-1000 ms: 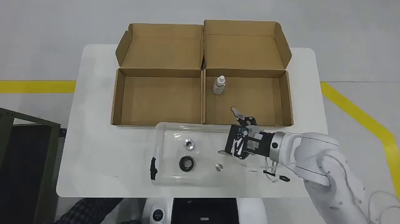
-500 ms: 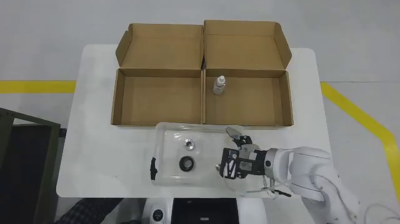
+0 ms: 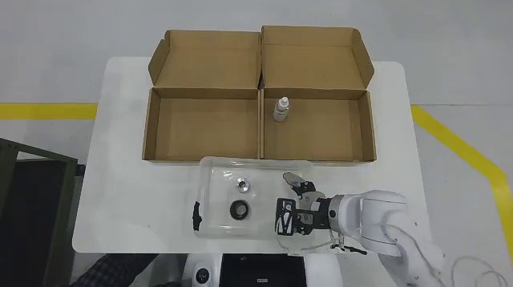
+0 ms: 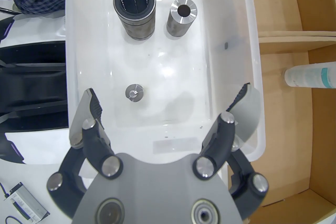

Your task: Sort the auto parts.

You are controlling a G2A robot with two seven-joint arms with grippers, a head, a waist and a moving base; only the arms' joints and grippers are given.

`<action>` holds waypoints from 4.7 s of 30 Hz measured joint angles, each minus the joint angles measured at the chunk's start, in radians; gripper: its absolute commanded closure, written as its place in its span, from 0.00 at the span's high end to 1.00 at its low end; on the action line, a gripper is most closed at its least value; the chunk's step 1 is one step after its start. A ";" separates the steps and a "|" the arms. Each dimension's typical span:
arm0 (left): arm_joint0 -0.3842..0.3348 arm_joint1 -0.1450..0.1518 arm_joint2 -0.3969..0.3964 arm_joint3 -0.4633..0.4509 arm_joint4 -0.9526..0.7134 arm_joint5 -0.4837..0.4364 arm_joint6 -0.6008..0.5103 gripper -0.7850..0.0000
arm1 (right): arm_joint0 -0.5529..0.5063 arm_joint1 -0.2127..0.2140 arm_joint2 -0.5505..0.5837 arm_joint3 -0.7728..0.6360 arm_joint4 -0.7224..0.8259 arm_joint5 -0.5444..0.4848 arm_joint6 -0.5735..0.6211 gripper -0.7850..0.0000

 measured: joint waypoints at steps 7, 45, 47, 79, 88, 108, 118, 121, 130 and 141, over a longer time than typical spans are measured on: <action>0.000 0.000 0.000 0.000 0.000 0.000 0.000 1.00 | 0.041 0.000 -0.052 0.035 0.008 0.004 0.035 0.94; 0.000 0.000 0.000 0.000 0.000 0.000 0.000 1.00 | 0.139 0.011 -0.236 0.108 -0.051 0.047 0.159 0.13; 0.000 0.000 0.000 0.000 0.000 0.000 0.000 1.00 | 0.139 0.012 -0.238 0.108 -0.048 0.050 0.162 0.00; 0.000 0.000 0.000 0.000 0.000 0.000 0.000 1.00 | 0.117 0.042 -0.035 0.141 0.274 0.031 -0.364 0.00; 0.000 0.000 0.000 0.000 0.000 0.000 0.000 1.00 | 0.117 0.040 0.010 0.204 0.473 0.007 -0.556 0.00; 0.000 0.000 0.000 0.000 0.000 0.000 0.000 1.00 | 0.098 0.044 0.098 0.262 0.667 -0.012 -0.679 0.00; 0.000 0.000 0.000 0.000 0.000 0.000 0.000 1.00 | 0.095 0.043 0.123 0.248 0.590 0.058 -0.666 0.00; 0.000 0.000 0.000 0.000 0.000 0.000 0.000 1.00 | 0.097 0.042 0.132 0.233 0.501 0.126 -0.652 0.00; 0.000 0.000 0.000 0.000 0.000 0.000 0.000 1.00 | 0.173 0.037 0.098 0.239 0.312 0.245 -0.509 0.00; 0.000 0.000 0.000 0.000 0.000 0.000 0.000 1.00 | 0.374 0.020 -0.018 0.348 0.237 0.261 -0.205 0.00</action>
